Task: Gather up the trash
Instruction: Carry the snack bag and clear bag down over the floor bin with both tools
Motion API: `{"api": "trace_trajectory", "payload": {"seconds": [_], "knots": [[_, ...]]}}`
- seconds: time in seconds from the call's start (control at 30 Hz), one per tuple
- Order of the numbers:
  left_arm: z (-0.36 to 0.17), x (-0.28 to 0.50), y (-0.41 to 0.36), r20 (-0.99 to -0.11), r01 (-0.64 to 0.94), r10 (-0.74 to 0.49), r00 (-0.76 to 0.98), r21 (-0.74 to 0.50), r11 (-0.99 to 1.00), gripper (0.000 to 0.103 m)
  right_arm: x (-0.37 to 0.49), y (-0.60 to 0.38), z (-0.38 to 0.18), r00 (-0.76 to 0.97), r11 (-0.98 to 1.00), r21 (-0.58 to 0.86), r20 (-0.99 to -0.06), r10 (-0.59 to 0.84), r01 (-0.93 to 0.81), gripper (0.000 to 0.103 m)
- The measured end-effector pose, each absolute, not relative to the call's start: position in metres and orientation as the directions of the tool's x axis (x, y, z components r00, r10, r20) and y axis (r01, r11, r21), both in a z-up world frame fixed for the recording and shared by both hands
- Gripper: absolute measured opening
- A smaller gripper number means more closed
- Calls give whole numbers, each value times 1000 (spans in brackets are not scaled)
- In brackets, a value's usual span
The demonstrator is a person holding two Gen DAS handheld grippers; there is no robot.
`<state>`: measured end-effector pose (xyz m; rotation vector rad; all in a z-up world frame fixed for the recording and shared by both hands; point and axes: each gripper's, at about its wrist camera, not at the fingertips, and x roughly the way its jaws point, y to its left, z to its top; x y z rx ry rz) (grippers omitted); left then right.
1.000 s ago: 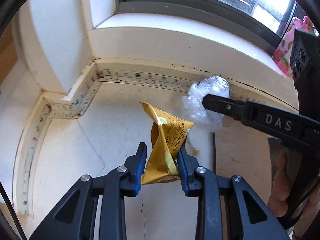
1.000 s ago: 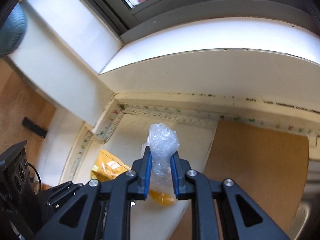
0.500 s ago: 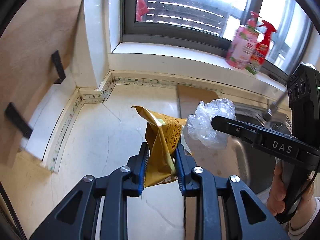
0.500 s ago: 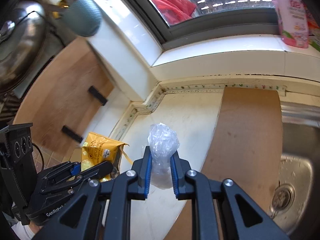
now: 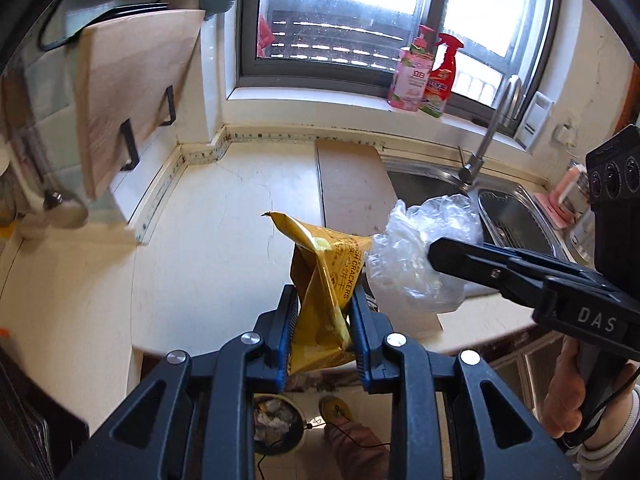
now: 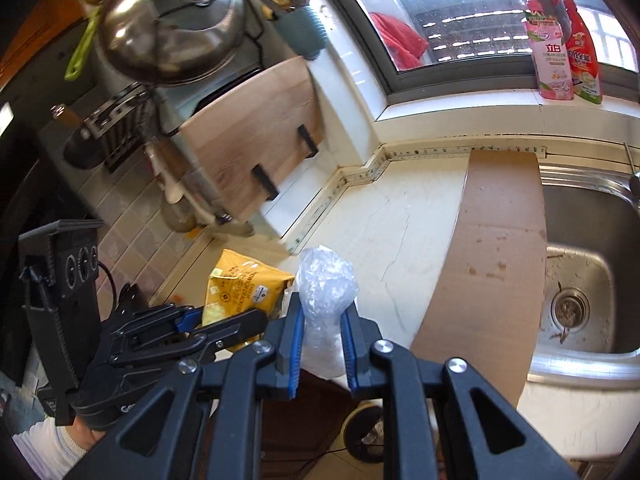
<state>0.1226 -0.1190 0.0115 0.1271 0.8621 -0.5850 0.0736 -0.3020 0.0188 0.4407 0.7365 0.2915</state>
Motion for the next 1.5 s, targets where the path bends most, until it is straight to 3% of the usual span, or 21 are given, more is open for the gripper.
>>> {"api": "trace_trajectory", "payload": {"seconds": [0.33, 0.7, 1.17, 1.5], "knots": [[-9, 31, -70, -758, 532, -451, 471, -164, 831, 24, -24, -269, 13, 682, 873, 476, -604, 411, -105, 17], [-71, 0, -37, -837, 468, -408, 365, -214, 858, 24, -51, -235, -61, 520, 867, 491, -720, 459, -86, 17], [-224, -3, 5, -946, 246, -282, 159, -239, 940, 24, -33, -198, -216, 201, 886, 464, -865, 459, -23, 17], [-392, 29, 24, -966, 80, -258, 24, -256, 963, 24, 10, -173, -372, 4, 922, 386, -922, 386, -18, 17]]}}
